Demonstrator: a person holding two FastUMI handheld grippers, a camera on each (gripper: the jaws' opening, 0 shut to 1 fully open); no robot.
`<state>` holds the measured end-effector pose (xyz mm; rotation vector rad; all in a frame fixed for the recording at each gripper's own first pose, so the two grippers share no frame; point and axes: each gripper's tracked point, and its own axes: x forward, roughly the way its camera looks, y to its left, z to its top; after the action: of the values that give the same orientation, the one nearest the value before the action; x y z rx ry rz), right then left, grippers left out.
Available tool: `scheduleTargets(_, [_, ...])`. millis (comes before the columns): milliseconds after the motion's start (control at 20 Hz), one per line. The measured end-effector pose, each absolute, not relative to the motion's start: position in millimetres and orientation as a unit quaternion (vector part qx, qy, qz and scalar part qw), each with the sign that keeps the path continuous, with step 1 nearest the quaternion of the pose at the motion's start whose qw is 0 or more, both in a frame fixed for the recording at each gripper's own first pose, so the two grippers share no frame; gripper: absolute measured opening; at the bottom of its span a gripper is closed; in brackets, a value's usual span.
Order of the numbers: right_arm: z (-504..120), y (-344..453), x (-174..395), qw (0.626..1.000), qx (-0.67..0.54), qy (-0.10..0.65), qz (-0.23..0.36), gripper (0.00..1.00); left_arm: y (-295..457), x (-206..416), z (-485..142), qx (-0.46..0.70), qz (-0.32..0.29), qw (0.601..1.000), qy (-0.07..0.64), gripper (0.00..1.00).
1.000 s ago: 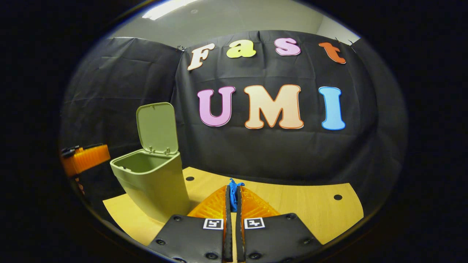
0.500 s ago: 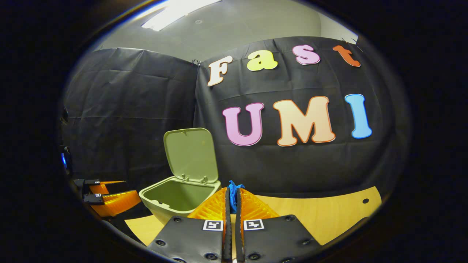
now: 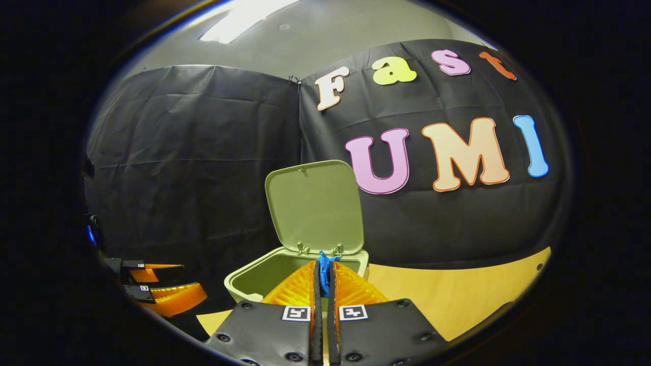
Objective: Press the lid of the desktop garbage bin to open it, pick up the crumpled paper on the desktop and throw it into the bin, then pick up the pop can on the desktop and drop it into the bin, and finally close the garbage bin lid.
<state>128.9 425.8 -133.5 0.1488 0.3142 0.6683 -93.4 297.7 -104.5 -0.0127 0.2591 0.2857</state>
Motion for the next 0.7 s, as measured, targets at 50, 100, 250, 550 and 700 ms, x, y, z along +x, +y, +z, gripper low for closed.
scheduleTargets(50, [-136.2, 434.7, 129.0, 0.927, 0.076, 0.16, 0.329, 0.06, 302.5, -96.7, -105.5, -0.007, 0.147, 0.98, 0.131, 0.91])
scheduleTargets(100, [-143.7, 445.4, 127.0, 0.924, 0.078, 0.166, 0.334, 0.06, 307.8, -100.9, -108.0, -0.007, 0.151, 0.979, 0.134, 0.92])
scheduleTargets(250, [-162.0, 463.3, 123.7, 0.915, 0.089, 0.196, 0.342, 0.19, 321.7, -109.8, -109.3, -0.003, 0.167, 0.977, 0.136, 0.92])
scheduleTargets(550, [-153.8, 453.4, 127.0, 0.92, 0.086, 0.187, 0.335, 0.97, 312.2, -111.2, -116.0, -0.015, 0.159, 0.978, 0.137, 0.92])
scheduleTargets(700, [-141.2, 416.2, 131.5, 0.933, 0.07, 0.162, 0.314, 0.97, 283.5, -92.7, -116.1, -0.029, 0.128, 0.983, 0.13, 0.92])
